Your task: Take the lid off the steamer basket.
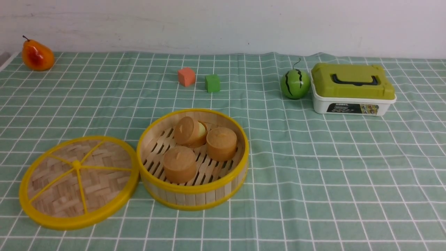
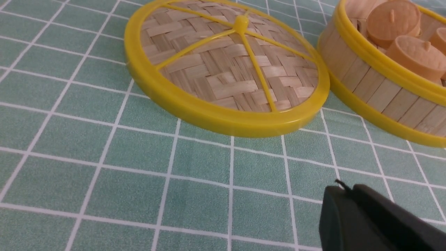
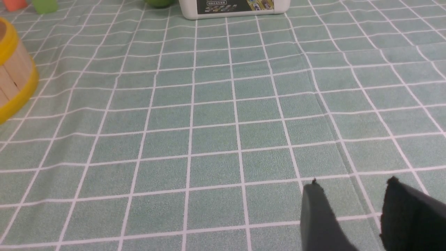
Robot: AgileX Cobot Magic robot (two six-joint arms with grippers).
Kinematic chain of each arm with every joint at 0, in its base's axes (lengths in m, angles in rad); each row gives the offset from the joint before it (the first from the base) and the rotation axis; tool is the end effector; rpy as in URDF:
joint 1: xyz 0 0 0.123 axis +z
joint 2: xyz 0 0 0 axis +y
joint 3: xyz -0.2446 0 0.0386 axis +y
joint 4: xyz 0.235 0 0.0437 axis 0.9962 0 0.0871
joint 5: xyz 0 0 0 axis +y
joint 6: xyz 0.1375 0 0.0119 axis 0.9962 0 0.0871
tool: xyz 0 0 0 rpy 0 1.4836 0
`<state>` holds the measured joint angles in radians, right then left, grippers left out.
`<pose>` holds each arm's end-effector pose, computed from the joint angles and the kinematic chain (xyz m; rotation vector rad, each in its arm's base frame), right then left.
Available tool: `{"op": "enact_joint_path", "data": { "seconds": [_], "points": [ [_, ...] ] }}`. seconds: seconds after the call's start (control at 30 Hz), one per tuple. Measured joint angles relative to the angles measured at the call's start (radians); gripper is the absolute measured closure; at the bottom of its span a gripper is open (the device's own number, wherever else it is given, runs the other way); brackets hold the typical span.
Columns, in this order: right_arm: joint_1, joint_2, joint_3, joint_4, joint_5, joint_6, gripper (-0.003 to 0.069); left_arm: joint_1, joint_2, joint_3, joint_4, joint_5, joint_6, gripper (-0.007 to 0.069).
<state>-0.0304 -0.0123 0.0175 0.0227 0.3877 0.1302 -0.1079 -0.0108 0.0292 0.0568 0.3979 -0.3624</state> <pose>0.1217 -0.0025 0.1594 0.1644 1.8702 0.0911 0.1209 -0.0100 0.1537 -0.2074 1.8965 -0.2627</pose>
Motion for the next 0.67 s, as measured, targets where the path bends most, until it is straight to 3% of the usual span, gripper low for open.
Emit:
{"op": "enact_joint_path", "data": {
  "seconds": [0.67],
  "points": [
    [0.0, 0.0, 0.0, 0.0, 0.0, 0.0, 0.0418, 0.0, 0.0, 0.0, 0.002, 0.0, 0.0, 0.0585]
  ]
}}
